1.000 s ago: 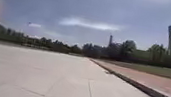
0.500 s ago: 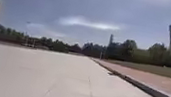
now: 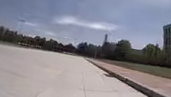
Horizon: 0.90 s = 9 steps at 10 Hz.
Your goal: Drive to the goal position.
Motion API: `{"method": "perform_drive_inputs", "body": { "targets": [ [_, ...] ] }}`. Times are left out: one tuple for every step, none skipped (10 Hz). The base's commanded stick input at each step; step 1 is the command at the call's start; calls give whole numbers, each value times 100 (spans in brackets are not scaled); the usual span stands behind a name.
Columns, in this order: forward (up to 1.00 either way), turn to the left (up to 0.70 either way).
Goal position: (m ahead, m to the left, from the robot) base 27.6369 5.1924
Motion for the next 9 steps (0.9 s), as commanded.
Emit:
{"method": "perform_drive_inputs", "body": {
  "targets": [
    [100, 0],
    [100, 0],
    [100, 0],
    [100, 0],
    [100, 0],
    [100, 0],
    [100, 0],
    [100, 0],
    [100, 0]
  ]
}}
